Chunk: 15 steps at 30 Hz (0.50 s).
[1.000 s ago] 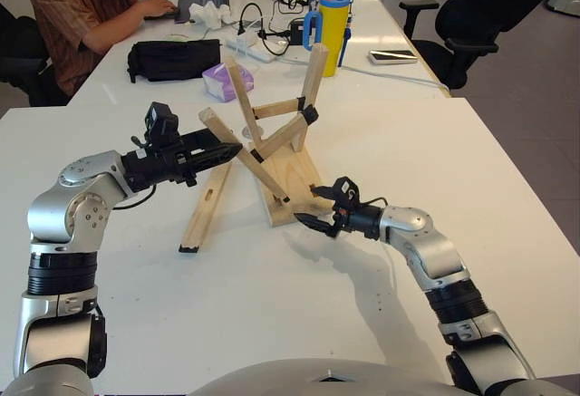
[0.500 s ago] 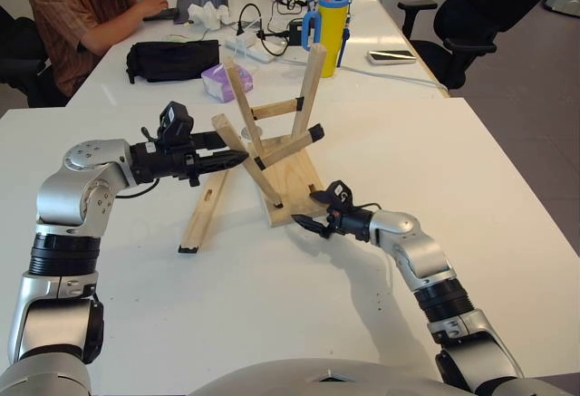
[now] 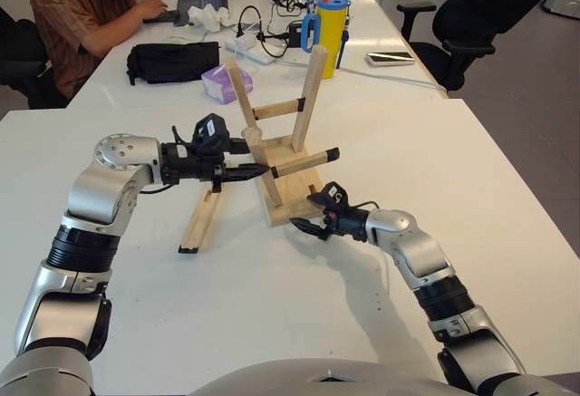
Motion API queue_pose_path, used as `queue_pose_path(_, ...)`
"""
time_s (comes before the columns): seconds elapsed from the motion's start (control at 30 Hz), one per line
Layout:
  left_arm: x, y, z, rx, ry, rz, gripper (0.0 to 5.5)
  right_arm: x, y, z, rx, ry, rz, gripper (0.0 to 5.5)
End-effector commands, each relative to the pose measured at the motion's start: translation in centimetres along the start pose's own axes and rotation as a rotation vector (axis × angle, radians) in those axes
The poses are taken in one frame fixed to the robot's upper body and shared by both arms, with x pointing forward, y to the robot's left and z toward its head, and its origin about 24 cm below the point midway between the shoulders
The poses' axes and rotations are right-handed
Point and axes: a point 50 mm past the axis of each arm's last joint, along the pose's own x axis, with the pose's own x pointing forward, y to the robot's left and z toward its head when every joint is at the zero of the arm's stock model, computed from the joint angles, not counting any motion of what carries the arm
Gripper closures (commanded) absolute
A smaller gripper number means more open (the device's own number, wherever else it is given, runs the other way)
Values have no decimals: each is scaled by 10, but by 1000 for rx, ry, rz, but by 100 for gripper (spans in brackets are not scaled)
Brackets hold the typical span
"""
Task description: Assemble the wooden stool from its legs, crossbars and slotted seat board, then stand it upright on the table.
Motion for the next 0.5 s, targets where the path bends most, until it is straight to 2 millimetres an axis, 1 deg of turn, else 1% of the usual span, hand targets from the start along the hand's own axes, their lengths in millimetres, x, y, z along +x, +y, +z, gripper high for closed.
queue_pose_path(0.03, 1, -9, -56, -124, 195, 97, 346, 2, 10, -34, 100, 148, 22, 141)
queue_pose_path(0.07, 1, -6, -57, -133, 183, 130, 309, 2, 11, -35, 101, 150, 21, 141)
queue_pose_path(0.13, -1, -1, -54, -159, 136, 183, 284, 2, 10, -36, 101, 157, 13, 141)
queue_pose_path(0.2, -3, 2, -46, -178, 79, 218, 253, 2, 10, -37, 108, 161, 4, 141)
queue_pose_path(0.33, -21, 6, -30, -185, 4, 272, 199, 3, 11, -39, 124, 170, -10, 141)
queue_pose_path(0.4, -38, 1, -34, -196, 44, 313, 169, 5, 13, -41, 142, 178, -8, 141)
queue_pose_path(0.43, -47, -2, -40, -208, 71, 357, 161, 7, 16, -41, 154, 183, -2, 141)
queue_pose_path(0.5, -54, -2, -49, -208, 125, 445, 126, 7, 22, -45, 193, 188, -10, 141)
